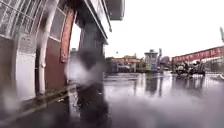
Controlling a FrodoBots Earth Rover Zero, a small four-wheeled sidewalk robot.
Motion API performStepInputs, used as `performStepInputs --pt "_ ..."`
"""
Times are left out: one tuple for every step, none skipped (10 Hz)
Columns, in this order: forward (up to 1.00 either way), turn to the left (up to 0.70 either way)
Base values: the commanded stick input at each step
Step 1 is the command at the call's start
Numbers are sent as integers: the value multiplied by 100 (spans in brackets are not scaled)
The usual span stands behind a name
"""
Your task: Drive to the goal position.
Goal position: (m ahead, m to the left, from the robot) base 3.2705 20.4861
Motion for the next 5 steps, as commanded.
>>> performStepInputs --pt "100 -40" --pt "100 -40" --pt "100 -40" --pt "100 -40" --pt "100 -40"
